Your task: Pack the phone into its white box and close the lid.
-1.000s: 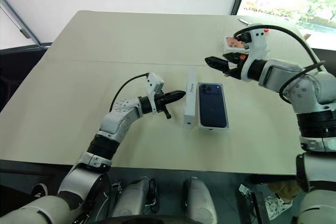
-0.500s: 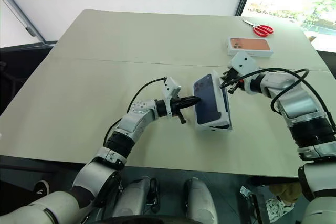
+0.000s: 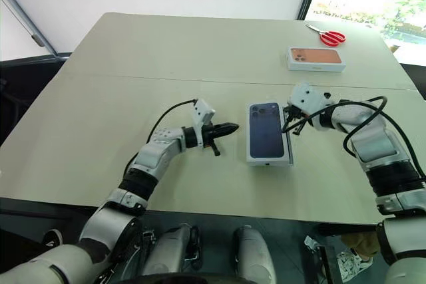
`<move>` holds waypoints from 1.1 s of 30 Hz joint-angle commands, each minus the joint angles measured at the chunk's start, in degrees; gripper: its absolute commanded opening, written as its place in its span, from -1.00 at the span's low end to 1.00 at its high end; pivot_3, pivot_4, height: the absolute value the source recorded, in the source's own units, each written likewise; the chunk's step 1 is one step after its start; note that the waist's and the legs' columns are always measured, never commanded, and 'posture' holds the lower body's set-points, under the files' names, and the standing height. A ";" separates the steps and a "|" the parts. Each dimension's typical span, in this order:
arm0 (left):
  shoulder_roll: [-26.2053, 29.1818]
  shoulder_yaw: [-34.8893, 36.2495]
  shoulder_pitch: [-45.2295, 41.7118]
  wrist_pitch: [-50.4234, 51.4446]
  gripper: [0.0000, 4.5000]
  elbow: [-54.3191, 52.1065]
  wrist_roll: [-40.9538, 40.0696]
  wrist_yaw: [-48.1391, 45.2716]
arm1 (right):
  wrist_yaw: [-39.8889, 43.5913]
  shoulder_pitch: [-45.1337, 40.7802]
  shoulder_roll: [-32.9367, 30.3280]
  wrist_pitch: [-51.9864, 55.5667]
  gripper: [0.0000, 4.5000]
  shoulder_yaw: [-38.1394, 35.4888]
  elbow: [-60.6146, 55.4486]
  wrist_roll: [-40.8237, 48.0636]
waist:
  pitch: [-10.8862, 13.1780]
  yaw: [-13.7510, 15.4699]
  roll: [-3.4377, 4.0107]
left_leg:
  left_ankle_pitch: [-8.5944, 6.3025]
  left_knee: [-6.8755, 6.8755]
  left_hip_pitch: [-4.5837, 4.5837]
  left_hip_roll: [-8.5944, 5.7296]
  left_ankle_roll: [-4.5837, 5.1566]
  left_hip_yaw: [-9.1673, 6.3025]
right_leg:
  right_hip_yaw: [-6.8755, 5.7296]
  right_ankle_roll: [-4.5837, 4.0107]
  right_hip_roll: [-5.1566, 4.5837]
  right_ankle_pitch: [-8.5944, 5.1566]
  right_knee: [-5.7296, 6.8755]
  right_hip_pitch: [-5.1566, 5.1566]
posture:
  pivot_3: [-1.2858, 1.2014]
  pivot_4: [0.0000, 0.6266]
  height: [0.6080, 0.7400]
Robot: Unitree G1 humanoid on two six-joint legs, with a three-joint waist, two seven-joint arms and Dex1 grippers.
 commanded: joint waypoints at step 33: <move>-7.87 -2.74 -7.70 9.63 -1.00 -0.97 0.38 -1.70 | 9.86 10.26 -5.32 4.87 -0.97 -7.88 -15.24 -3.64 | -0.01 0.11 0.02 | -0.01 0.06 0.06 -0.03 0.01 -0.02 | -0.04 0.00 -0.04 0.00 -0.01 0.11 | 0.03 -0.52 1.00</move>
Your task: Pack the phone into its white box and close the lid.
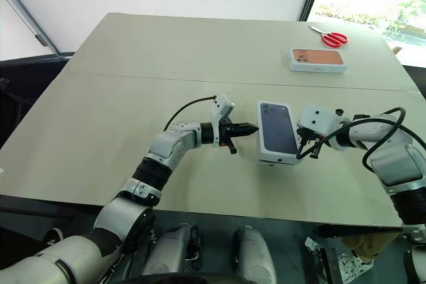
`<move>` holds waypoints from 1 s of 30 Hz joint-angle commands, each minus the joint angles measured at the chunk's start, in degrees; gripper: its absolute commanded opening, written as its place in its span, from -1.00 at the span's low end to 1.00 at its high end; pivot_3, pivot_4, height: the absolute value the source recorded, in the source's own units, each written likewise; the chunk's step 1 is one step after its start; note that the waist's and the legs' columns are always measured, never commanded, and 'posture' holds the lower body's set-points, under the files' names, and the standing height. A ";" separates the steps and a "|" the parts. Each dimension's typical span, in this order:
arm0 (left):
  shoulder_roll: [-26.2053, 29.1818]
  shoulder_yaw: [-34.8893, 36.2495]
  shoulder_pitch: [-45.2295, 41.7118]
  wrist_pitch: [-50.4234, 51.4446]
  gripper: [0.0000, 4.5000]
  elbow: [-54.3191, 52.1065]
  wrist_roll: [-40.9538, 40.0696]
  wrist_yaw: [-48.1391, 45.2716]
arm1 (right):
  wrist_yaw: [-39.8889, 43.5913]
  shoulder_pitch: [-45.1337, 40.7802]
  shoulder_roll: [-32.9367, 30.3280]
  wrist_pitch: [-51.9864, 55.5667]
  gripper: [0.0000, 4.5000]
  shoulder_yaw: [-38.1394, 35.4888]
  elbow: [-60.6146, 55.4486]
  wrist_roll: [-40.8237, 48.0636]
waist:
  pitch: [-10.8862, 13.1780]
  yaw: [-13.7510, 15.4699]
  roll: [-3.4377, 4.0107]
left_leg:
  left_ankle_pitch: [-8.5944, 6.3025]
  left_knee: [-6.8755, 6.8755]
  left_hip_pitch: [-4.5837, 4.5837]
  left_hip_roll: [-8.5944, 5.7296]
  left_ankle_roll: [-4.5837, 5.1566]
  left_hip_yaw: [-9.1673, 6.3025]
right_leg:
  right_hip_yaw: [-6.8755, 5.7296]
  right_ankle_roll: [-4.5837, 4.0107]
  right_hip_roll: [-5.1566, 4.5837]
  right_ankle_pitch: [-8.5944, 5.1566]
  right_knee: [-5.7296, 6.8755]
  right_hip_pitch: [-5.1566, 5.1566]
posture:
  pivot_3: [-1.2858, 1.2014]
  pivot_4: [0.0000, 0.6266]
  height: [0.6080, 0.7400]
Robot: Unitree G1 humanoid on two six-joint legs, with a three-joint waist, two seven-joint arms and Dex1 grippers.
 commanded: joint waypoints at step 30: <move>-4.33 7.35 -13.36 -11.31 -1.00 16.18 -0.29 7.15 | -10.09 -13.82 12.30 -4.35 -0.97 -3.39 12.68 -1.02 | 0.00 0.14 -0.01 | 0.16 0.26 0.03 -0.02 -0.26 0.02 | -0.02 0.03 0.02 -0.01 0.15 0.11 | 0.03 -0.52 1.00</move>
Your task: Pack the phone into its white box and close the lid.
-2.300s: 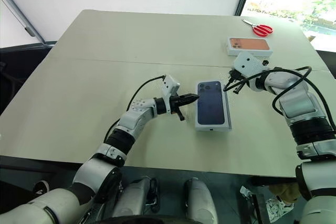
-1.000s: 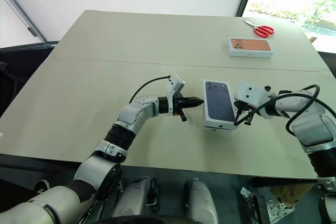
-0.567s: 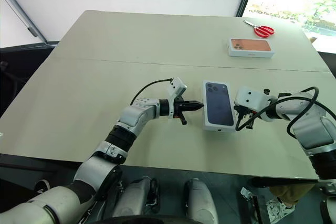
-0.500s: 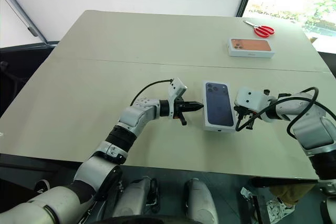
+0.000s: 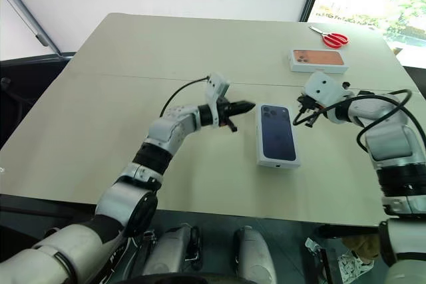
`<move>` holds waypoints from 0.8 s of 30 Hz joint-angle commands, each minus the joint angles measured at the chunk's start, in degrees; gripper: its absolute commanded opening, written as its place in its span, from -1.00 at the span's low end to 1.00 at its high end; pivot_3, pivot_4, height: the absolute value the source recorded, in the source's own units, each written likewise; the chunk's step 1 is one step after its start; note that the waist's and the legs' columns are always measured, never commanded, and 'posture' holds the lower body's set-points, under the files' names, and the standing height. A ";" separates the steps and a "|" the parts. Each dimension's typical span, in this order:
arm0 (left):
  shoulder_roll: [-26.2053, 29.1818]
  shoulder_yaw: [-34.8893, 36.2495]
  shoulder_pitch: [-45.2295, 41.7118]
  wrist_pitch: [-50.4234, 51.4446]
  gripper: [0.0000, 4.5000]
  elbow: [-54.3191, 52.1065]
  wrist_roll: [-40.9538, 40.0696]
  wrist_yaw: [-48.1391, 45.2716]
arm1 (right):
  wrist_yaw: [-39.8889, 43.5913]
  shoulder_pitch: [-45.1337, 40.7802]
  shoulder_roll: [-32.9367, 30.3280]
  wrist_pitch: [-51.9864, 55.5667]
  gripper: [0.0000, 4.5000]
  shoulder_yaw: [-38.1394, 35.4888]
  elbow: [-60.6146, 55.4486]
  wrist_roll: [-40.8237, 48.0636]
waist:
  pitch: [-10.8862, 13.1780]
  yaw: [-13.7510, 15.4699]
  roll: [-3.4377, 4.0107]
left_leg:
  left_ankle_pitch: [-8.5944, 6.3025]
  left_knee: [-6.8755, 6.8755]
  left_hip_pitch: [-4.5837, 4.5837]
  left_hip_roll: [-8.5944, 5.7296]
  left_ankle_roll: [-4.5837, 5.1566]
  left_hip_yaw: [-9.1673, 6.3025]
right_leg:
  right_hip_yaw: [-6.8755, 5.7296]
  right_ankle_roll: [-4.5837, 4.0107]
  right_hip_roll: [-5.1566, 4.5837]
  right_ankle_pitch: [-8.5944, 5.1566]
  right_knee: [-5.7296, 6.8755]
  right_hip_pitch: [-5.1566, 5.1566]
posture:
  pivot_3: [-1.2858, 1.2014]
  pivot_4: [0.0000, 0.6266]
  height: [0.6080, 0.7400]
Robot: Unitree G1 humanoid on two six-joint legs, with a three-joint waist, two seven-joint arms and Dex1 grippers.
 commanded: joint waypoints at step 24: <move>2.77 -5.51 8.60 -0.84 -0.76 -3.66 4.66 -9.76 | 9.73 8.30 -3.45 9.34 -1.00 -0.80 -9.49 7.09 | -0.17 -0.63 0.05 | -0.43 0.37 0.10 0.07 0.56 -0.08 | 0.03 0.08 -0.13 0.06 0.00 0.22 | 0.03 -0.52 1.00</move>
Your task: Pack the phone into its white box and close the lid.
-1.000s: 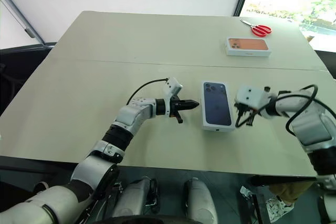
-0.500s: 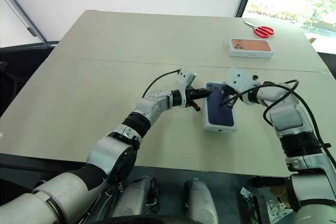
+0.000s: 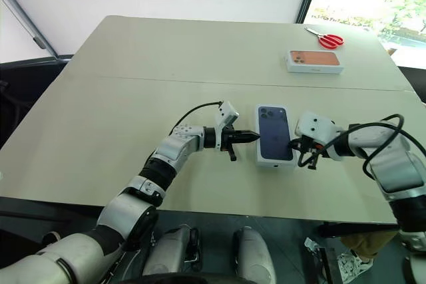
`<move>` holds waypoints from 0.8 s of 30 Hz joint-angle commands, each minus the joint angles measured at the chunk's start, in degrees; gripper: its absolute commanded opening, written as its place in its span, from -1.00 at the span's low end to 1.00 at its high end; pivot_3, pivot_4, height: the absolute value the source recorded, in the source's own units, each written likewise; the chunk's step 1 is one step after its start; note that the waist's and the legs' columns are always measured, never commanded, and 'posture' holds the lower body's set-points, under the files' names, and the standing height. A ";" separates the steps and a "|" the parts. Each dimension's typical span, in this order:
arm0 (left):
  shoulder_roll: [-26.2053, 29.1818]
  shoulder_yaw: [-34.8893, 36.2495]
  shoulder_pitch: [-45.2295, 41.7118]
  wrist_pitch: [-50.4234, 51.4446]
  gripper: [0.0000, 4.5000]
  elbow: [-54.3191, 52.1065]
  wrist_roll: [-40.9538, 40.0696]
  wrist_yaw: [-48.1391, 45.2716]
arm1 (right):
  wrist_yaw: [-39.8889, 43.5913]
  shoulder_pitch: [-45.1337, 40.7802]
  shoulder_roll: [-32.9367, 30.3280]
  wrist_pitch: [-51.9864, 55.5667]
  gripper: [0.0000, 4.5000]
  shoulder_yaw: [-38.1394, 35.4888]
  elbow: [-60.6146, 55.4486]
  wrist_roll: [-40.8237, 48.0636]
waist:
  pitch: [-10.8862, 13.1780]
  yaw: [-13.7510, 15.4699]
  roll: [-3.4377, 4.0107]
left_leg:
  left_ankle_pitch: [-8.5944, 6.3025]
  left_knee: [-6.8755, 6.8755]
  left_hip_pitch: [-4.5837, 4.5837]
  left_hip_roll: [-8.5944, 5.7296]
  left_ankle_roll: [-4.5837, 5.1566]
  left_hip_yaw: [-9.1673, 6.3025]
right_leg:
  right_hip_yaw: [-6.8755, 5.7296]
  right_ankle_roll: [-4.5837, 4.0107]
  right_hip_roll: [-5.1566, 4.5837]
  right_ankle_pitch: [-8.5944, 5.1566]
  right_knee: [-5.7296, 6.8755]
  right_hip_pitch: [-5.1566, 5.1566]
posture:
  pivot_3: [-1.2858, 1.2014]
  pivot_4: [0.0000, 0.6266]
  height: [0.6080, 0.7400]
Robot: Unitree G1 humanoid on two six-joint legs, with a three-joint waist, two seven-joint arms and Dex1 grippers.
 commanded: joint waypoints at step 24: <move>38.71 20.02 19.59 13.06 1.00 -36.10 -14.03 -2.46 | 1.91 -10.92 7.06 -8.93 0.98 -3.51 11.23 6.86 | 0.03 -1.01 0.12 | 0.24 -0.19 -0.27 -0.04 -0.43 0.00 | 0.01 -0.01 -0.12 0.01 0.06 -0.36 | 0.03 -0.52 1.00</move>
